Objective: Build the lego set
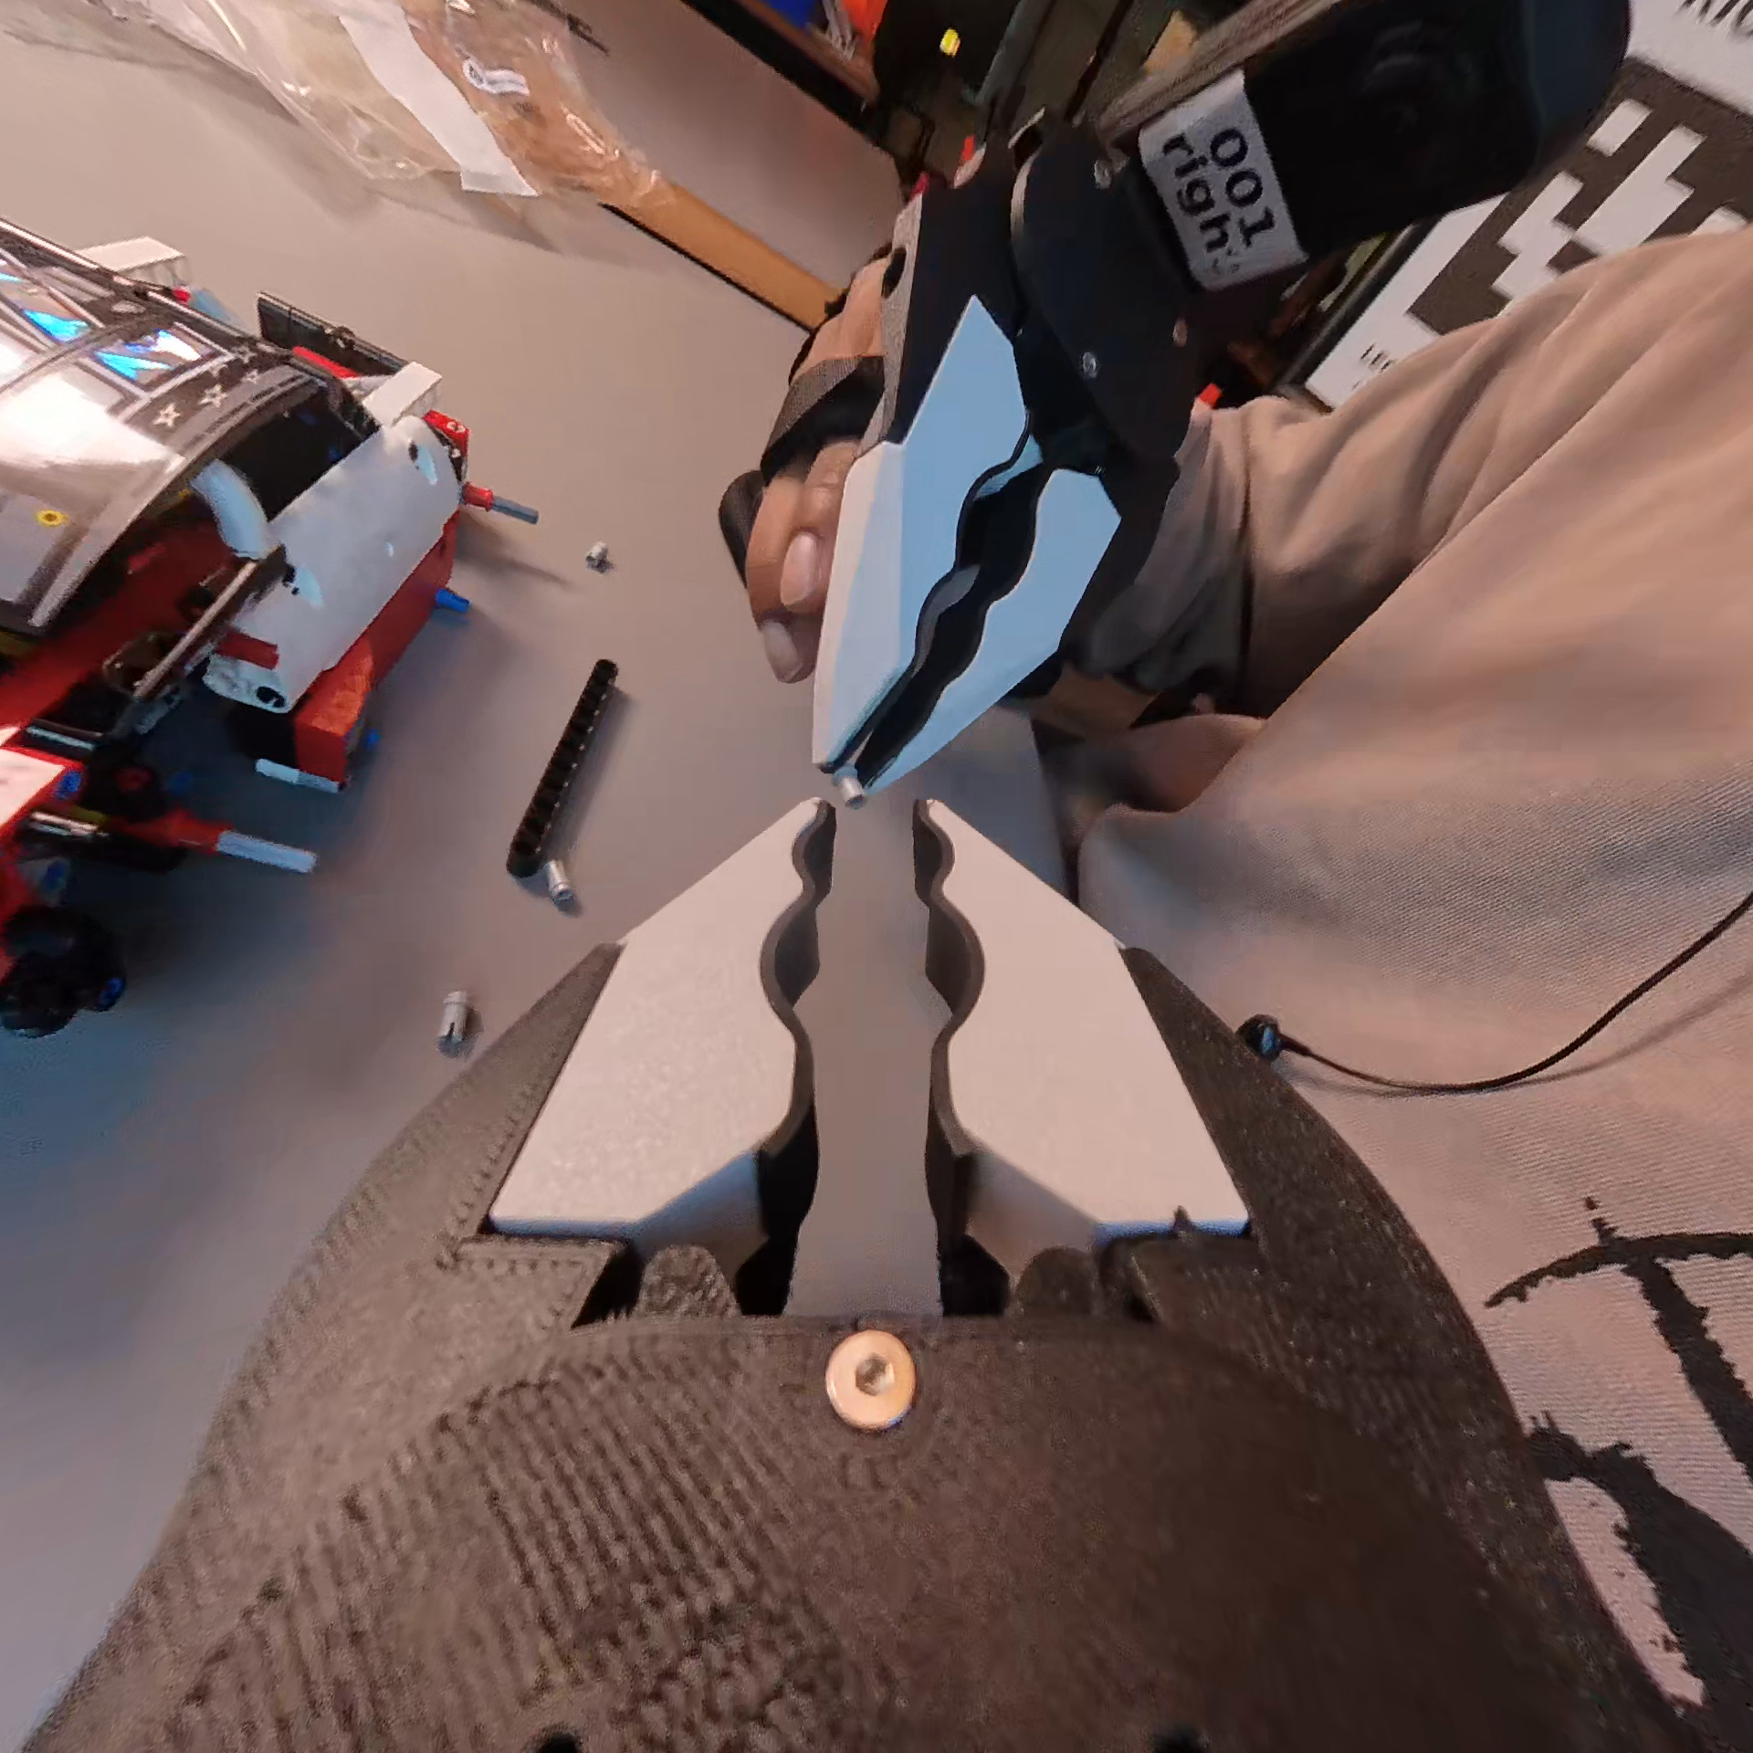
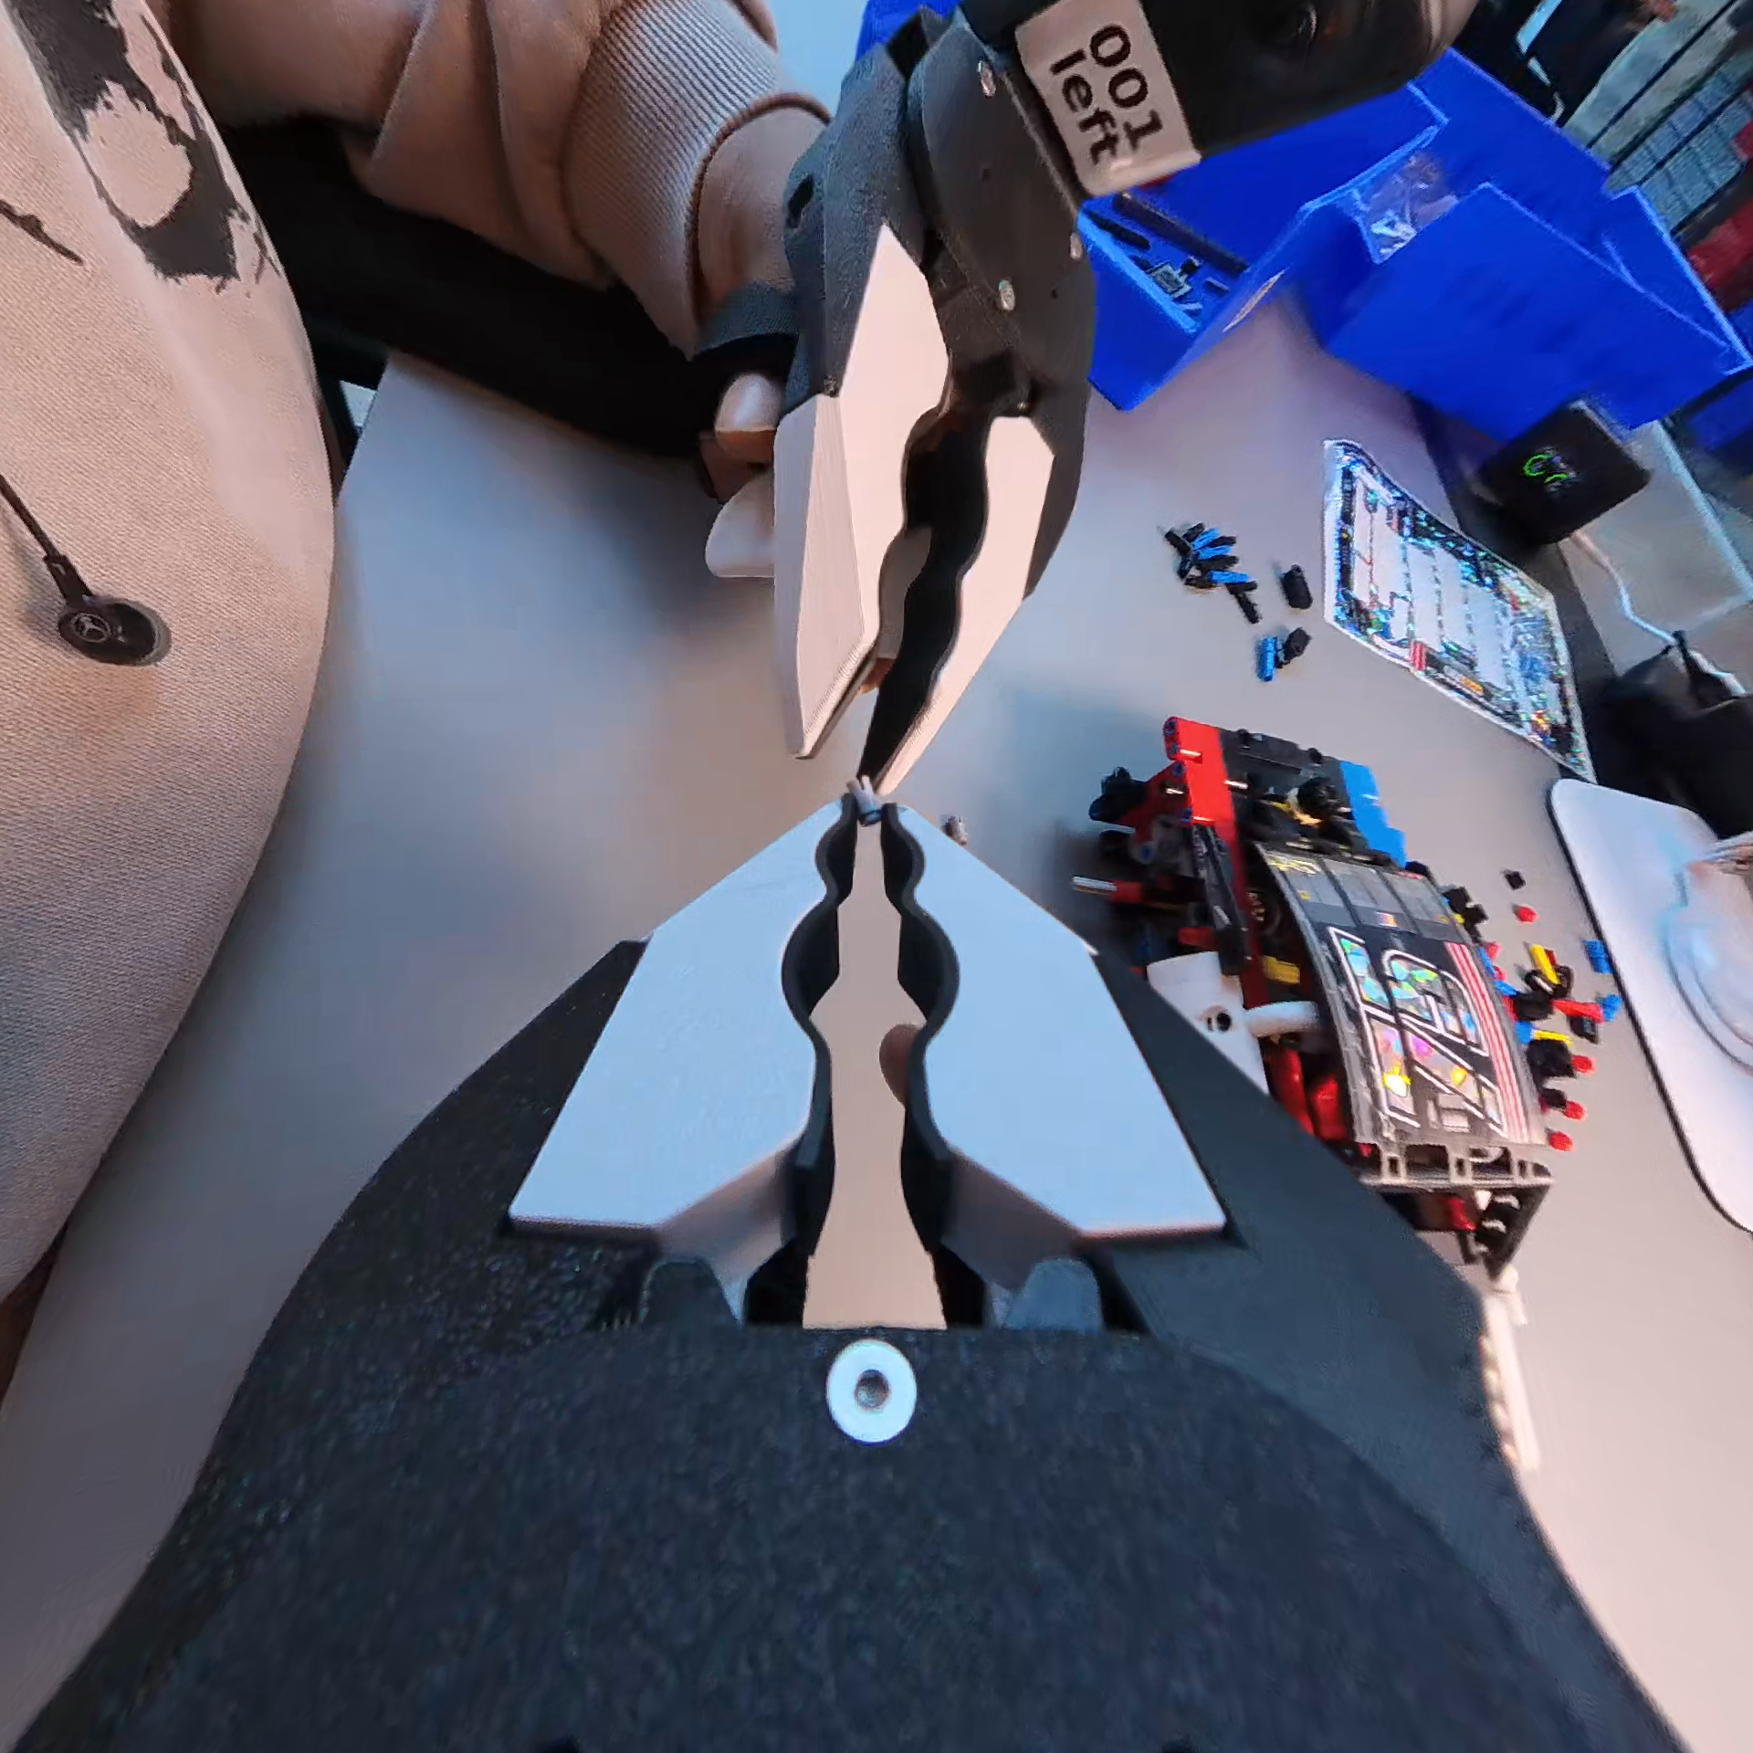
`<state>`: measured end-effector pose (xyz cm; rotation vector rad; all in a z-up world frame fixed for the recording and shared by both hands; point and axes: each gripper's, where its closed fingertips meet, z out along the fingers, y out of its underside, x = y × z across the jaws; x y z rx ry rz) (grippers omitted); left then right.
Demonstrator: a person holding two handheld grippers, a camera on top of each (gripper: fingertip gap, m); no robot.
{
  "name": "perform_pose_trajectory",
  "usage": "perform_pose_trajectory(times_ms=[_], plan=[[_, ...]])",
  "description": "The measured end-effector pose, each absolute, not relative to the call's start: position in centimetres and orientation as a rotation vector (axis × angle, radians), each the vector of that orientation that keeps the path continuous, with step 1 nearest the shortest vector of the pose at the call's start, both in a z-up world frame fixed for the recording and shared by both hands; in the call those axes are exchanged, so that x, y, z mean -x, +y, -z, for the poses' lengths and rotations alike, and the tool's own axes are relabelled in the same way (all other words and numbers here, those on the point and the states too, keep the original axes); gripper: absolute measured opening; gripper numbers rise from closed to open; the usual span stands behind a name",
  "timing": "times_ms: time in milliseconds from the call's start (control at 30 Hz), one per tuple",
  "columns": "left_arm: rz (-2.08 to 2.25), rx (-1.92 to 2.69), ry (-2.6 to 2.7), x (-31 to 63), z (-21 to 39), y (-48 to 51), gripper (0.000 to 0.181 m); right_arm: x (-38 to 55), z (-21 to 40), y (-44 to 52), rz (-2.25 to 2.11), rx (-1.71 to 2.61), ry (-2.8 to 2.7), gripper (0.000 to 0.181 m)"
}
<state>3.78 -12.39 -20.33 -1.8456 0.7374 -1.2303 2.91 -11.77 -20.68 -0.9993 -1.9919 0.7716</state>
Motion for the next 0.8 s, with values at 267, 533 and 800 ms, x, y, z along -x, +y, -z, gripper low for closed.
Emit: perform_pose_trajectory(times_ms=[267, 533, 800], plan=[[1.335, 1.837, 0.663, -4.0, 20.0, -12.1, 0.004, -2.8, 20.2, -12.1, -0.705, 0.928, -1.993, 0.002], [1.494, 1.696, 0.761, -4.4, 18.3, -14.0, 0.002, -3.3, 18.1, -14.0, -0.873, 0.798, -1.972, 0.003], [1.487, 1.667, 0.879, -5.1, 18.4, -15.2, 0.002, -3.9, 18.3, -15.3, -0.912, 0.734, -2.051, 0.003]])
